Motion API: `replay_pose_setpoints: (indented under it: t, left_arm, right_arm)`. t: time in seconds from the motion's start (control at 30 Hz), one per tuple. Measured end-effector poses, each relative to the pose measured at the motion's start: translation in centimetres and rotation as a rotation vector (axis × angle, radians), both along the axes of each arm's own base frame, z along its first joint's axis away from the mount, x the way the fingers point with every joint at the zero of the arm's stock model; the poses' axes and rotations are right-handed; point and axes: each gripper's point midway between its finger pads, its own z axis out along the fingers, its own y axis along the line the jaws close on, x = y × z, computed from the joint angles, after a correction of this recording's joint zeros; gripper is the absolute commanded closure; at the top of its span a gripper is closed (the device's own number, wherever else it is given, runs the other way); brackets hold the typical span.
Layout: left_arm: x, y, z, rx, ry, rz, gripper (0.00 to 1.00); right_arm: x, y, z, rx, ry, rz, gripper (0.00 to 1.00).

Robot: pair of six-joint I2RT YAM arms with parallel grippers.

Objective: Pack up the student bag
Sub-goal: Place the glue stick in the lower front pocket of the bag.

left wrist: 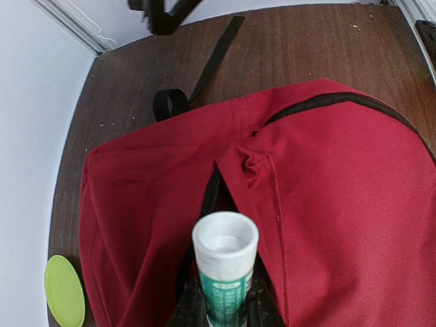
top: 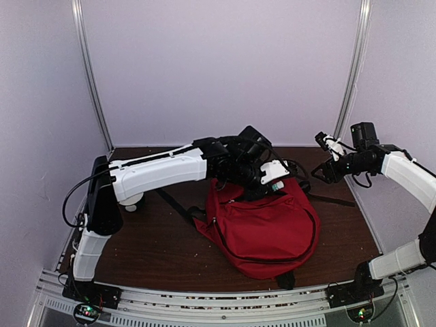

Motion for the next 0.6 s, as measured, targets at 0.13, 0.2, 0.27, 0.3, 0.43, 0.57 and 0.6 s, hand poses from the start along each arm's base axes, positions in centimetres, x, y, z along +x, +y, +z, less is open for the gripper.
replay_pose_setpoints:
  t: [0.13,0.2,0.27,0.3,0.43,0.57,0.6]
  left_arm:
    - [-1.0,-0.3,-1.6,0.055,-0.011,-0.021,1.00]
    - [-1.0,-0.4,-2.2,0.080,-0.020,-0.015,1.00]
    - [-0.5,-0.5,-3.0,0.109,-0.043,0.009,1.00]
    - [-0.1,-0.4,-3.3,0.122,-0.054,0.023,1.00]
    - [1.8,0.1,-4.9,0.191,-0.112,0.099,1.00]
    - [3.2,0.9,-5.0,0.225,-0.164,0.166,0.99]
    - [3.5,1.2,-5.0,0.236,-0.173,0.183,0.98]
  right_arm:
    - [-0.1,0.1,0.0,0.007,0.001,0.006,0.43]
    - [-0.1,0.2,0.1,0.011,0.001,0.011,0.43]
    - [-0.1,0.3,0.1,0.015,0.002,0.015,0.43]
    - [-0.1,0.4,0.1,0.017,0.002,0.017,0.43]
    - [-0.2,0.5,0.1,0.024,0.005,0.024,0.43]
    - [-0.3,0.6,0.1,0.029,0.006,0.029,0.43]
    - [-0.3,0.6,0.1,0.030,0.006,0.030,0.43]
